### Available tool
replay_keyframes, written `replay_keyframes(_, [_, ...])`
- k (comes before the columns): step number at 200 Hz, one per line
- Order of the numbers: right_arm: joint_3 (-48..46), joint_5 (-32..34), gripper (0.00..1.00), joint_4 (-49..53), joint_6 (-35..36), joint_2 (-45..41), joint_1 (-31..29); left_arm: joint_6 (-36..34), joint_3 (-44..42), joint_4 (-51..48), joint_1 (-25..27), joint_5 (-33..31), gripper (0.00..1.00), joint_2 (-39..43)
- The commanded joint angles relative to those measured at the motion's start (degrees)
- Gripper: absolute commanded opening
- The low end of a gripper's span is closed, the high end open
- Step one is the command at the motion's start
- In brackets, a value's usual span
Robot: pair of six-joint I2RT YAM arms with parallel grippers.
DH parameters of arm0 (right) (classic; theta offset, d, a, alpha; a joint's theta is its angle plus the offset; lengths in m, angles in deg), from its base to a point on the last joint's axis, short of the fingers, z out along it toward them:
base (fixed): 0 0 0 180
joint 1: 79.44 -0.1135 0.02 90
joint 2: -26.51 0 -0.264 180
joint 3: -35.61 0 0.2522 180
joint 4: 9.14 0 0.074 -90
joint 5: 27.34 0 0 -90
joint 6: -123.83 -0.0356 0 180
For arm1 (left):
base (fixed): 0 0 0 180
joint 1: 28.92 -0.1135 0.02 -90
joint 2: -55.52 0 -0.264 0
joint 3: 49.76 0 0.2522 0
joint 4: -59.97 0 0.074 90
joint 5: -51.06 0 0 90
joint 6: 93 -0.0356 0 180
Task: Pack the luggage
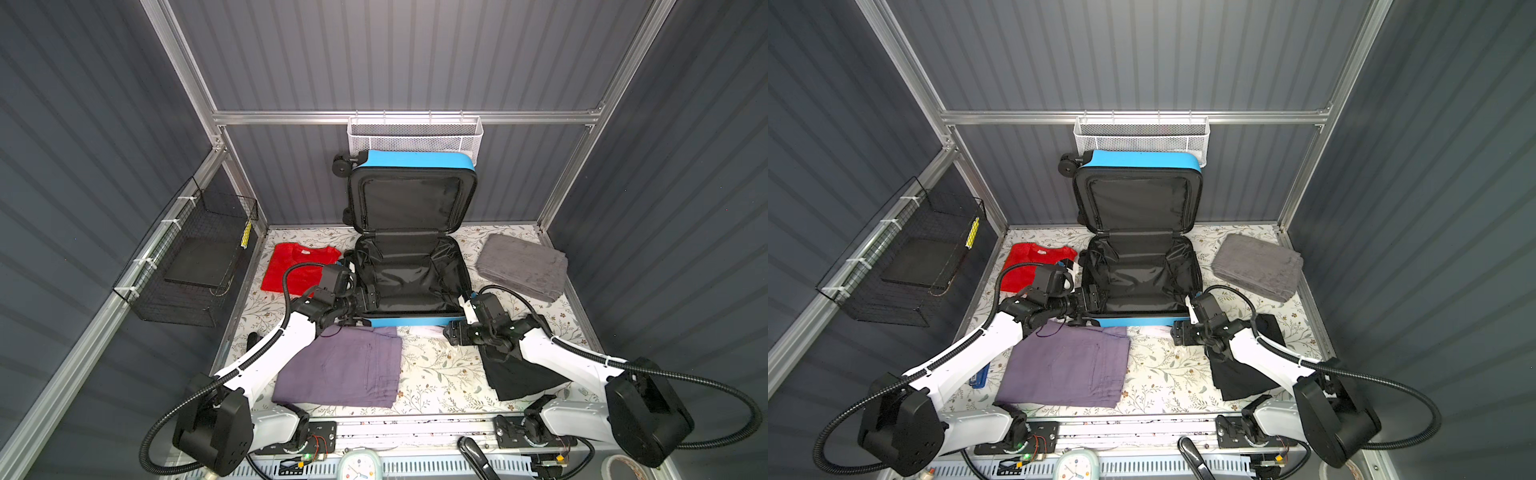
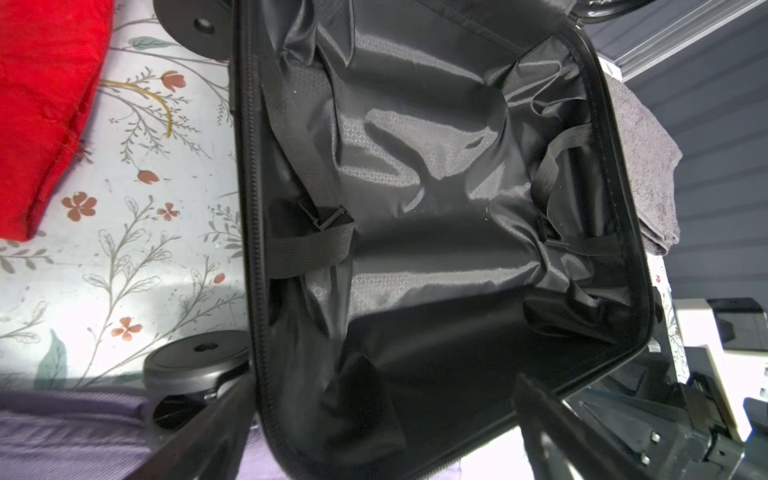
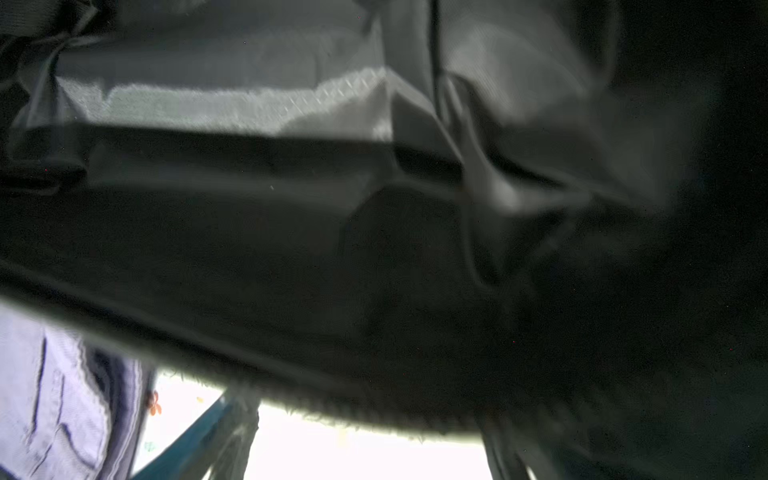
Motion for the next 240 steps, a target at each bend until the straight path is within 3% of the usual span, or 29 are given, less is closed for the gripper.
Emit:
replay_keyframes(1, [1.2, 0.8, 0.81, -0.8, 1.4, 1.4, -1.2, 0.8, 1.8, 1.3, 0.6, 0.3, 1.0, -0.5])
replay_keyframes(94, [-2.7, 0.4, 0.79, 2.1, -2.1, -1.4, -12.0, 1.0, 2.2, 1.5, 1.3, -0.4, 1.0, -1.2])
replay_keyframes(133, [-1.5, 7.9, 0.78, 5.4, -0.8, -2.6, -14.5, 1.2, 2.2, 1.8, 1.4, -0.4, 1.0, -1.6])
replay_keyframes(175, [2.4, 11.4, 0.78, 5.8, 4.1, 4.0, -15.2, 1.9, 2.5, 2.5, 1.7, 0.0, 1.0, -2.4])
replay_keyframes(240, [5.3, 13.1, 0.6, 5.0, 7.0, 11.5, -19.2, 2.2, 3.0, 2.4, 1.8, 0.1, 1.0, -2.8])
